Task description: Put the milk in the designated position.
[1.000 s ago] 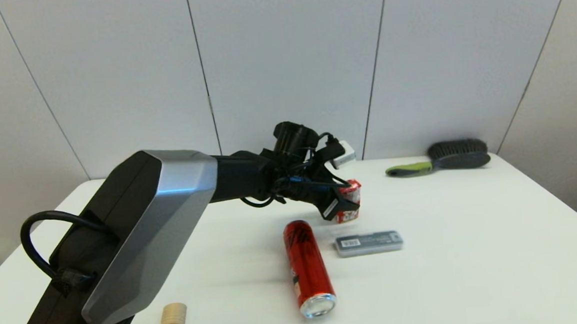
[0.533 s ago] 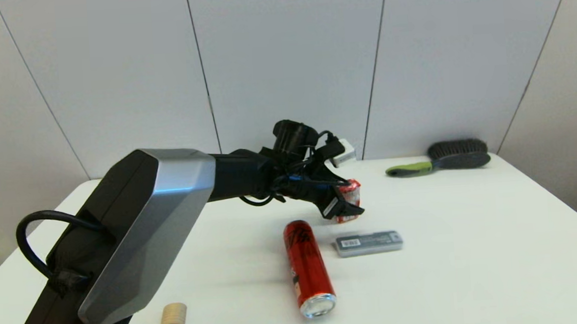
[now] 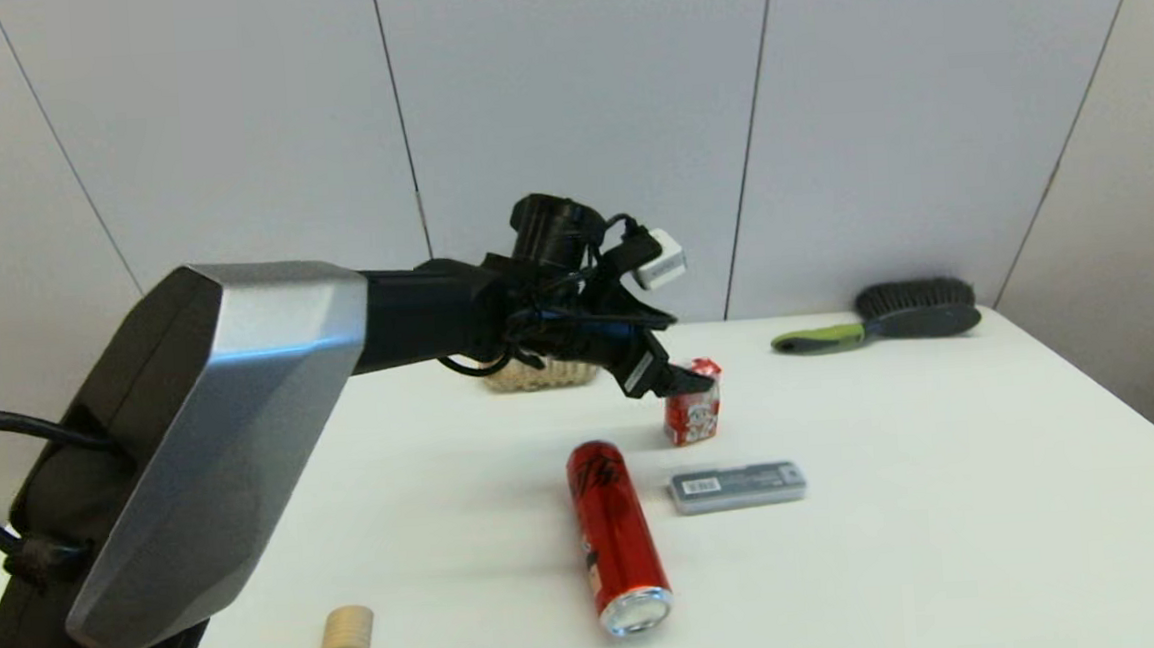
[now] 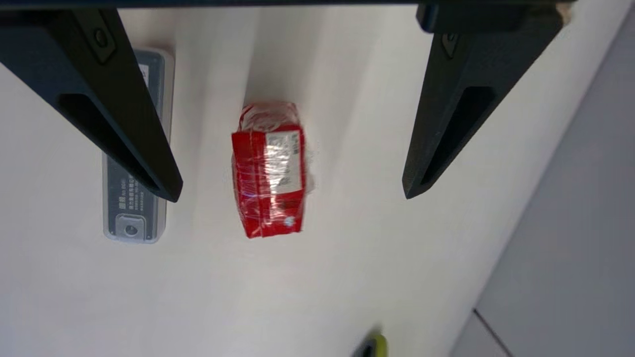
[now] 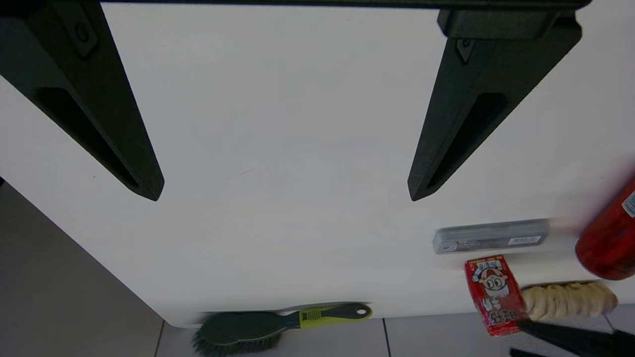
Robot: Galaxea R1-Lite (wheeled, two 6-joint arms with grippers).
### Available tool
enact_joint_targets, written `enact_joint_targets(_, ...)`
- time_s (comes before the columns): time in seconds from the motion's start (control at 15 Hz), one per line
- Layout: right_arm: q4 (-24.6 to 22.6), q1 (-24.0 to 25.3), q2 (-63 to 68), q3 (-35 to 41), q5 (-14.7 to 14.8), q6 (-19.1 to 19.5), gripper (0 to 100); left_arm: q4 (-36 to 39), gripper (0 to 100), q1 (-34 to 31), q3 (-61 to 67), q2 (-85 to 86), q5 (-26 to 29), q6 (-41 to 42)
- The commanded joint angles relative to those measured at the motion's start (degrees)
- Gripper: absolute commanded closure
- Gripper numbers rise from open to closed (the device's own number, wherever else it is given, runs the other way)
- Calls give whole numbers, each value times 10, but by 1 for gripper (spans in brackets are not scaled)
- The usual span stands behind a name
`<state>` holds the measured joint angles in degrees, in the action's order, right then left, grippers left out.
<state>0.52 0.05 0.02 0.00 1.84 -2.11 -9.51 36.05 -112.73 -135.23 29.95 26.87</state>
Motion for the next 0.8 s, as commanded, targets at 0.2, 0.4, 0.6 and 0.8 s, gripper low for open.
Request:
enact_joint_targets(0.2,0,0,0,0,0,0,0,-79,0,-69,80,179,-2,-19)
enact_joint_targets(0.4,0,0,0,0,0,0,0,-73,0,-144,242,313,-31,-19)
enact_joint_targets(0.6,0,0,0,0,0,0,0,-29,0,-265,446,488,-38,-21)
enact_joint_targets(0.8,0,0,0,0,0,0,0,10,0,-323,574,654,-119,-93)
